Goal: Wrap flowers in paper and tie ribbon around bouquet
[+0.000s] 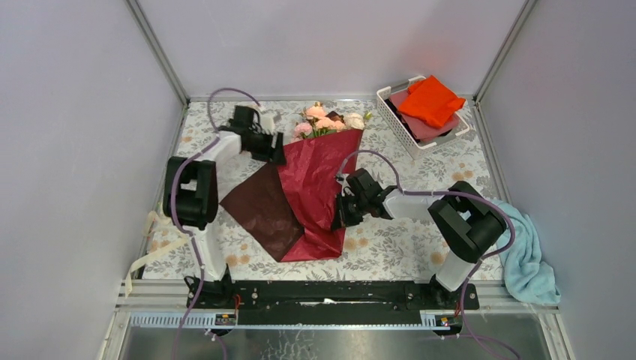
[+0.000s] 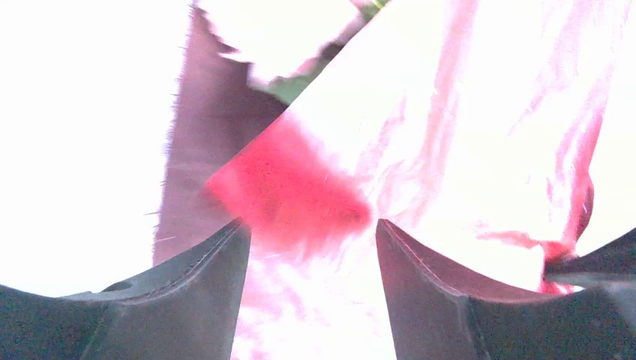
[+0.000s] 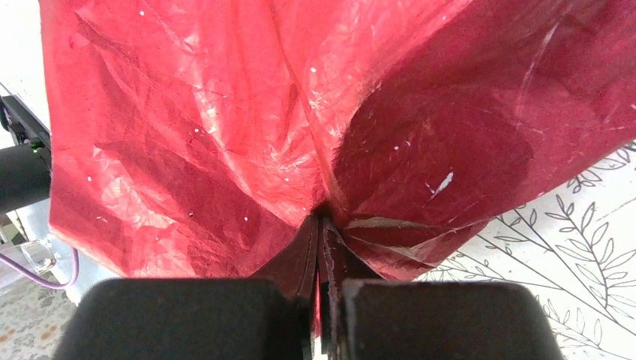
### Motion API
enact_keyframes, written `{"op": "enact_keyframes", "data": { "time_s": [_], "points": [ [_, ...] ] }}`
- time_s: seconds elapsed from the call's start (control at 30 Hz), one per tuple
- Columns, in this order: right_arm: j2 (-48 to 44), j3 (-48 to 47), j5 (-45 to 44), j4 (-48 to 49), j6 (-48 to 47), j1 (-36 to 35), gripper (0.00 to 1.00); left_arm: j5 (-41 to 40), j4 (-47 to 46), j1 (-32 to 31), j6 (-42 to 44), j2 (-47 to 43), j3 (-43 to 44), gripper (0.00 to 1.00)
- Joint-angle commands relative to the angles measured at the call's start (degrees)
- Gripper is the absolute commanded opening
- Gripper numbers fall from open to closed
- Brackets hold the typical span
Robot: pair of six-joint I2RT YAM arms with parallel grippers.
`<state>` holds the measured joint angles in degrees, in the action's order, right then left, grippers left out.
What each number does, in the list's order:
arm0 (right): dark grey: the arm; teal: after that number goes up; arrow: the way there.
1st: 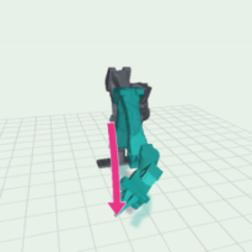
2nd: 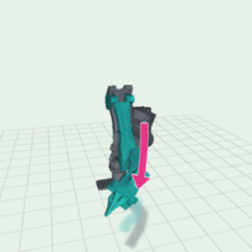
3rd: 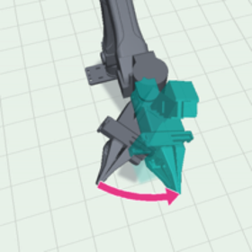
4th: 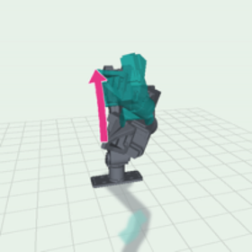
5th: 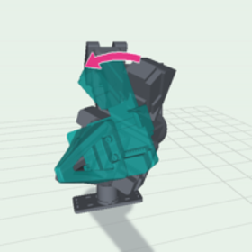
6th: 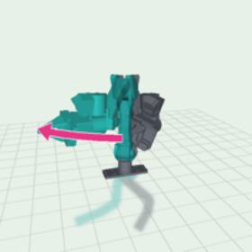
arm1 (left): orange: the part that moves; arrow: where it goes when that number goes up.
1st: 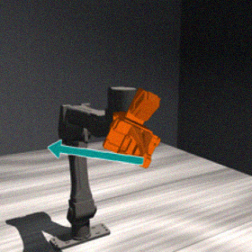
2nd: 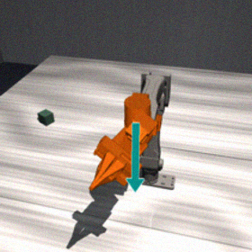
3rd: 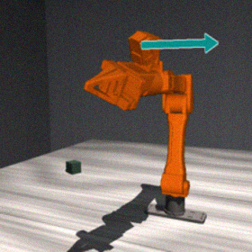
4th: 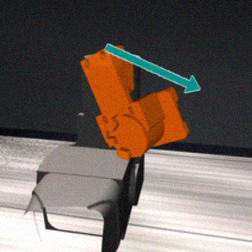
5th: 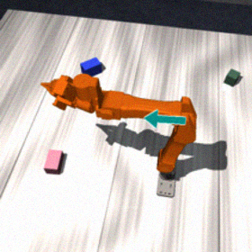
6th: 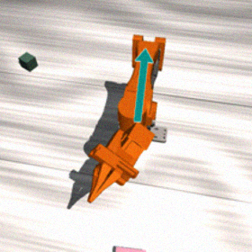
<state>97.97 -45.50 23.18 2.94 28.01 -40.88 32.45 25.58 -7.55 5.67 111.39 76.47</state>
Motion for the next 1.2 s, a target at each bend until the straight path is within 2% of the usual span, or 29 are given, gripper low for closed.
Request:
{"op": "enact_keyframes", "data": {
  "time_s": [0.0,0.07,0.1,0.23,0.33,0.47,0.63,0.9,0.97,1.17],
  "points": [
    [-1.73,1.4,-4.25,-1.4,0.39,-0.15,0.0,-11.62,3.02,3.68,1.99,-7.62,6.74,0.7],
    [-2.8,1.42,-4.92,-2.38,0.21,-0.1,0.0,-15.01,3.84,3.06,2.4,-11.84,6.19,0.7],
    [-3.42,1.64,-4.96,-2.51,0.18,-0.14,0.0,-14.27,4.4,1.79,3.61,-14.64,4.97,0.69],
    [-3.95,2.16,-2.9,-0.65,1.55,-0.08,0.0,-3.07,9.23,-10.96,14.0,-25.73,-3.42,0.48],
    [-3.16,2.17,-0.02,1.71,3.37,-0.08,0.0,4.38,9.91,-20.51,15.91,-26.25,-9.3,0.41],
    [-1.18,2.17,2.82,4.13,6.09,0.01,0.0,6.31,5.51,-26.0,19.41,-23.23,-14.47,0.4],
    [1.72,1.56,3.91,4.35,7.85,-0.01,0.0,0.9,-1.2,-35.47,27.26,-24.84,-23.03,0.4],
    [2.65,1.25,1.75,1.87,7.1,0.01,0.0,-12.9,-0.18,-47.2,38.35,-27.59,-37.33,0.38],
    [2.75,0.87,1.3,0.73,6.49,0.01,0.0,-17.67,0.96,-48.76,38.64,-27.09,-38.4,0.36],
    [2.38,-0.01,0.19,-1.04,5.47,0.01,0.0,-17.49,8.2,-48.97,39.7,-31.16,-38.62,0.35]
  ]
}}
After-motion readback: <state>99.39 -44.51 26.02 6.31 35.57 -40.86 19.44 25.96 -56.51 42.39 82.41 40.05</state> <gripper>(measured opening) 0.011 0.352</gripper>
